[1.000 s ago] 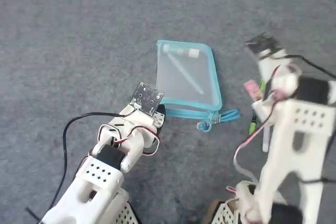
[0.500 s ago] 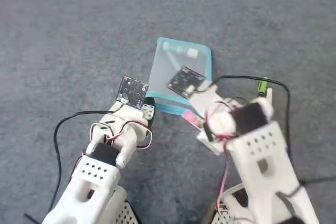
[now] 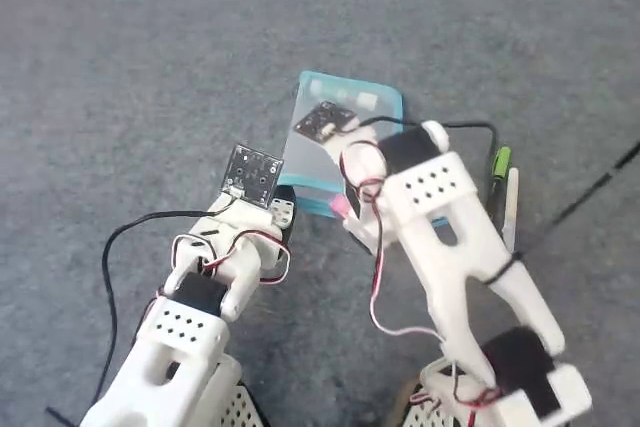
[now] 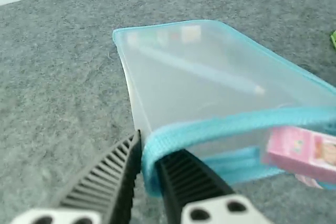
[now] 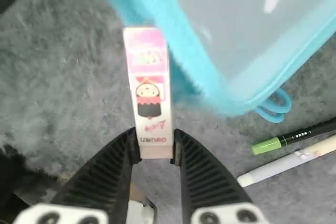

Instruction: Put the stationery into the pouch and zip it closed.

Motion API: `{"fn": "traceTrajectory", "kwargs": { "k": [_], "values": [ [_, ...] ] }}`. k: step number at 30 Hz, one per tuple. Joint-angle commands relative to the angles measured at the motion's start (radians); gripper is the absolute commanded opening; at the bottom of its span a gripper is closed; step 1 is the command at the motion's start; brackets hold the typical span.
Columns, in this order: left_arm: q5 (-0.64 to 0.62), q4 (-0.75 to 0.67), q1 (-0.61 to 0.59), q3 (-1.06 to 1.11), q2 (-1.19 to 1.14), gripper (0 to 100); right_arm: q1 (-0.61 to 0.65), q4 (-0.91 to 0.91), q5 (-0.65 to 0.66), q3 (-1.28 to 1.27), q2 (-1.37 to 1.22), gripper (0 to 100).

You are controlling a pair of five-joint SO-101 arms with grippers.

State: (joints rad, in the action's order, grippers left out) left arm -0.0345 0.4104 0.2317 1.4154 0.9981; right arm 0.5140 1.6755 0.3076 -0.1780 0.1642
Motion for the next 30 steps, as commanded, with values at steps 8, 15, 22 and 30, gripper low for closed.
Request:
{"fn": "traceTrajectory", "kwargs": {
  "k": [8,15,22,30],
  "values": [
    [0.051,-0.028,0.143,-0.012,-0.002,1,-0.007,0.054,-0.126,0.396,-0.262,0.7],
    [0.055,-0.028,0.144,-0.012,-0.002,1,-0.005,0.108,-0.215,0.678,-0.440,1.1],
    [0.057,-0.028,0.138,-0.012,-0.002,1,-0.005,0.110,-0.212,0.697,-0.509,16.0],
    [0.057,-0.028,0.135,-0.005,-0.002,1,-0.007,0.114,-0.164,0.698,-0.487,18.0]
  ]
}}
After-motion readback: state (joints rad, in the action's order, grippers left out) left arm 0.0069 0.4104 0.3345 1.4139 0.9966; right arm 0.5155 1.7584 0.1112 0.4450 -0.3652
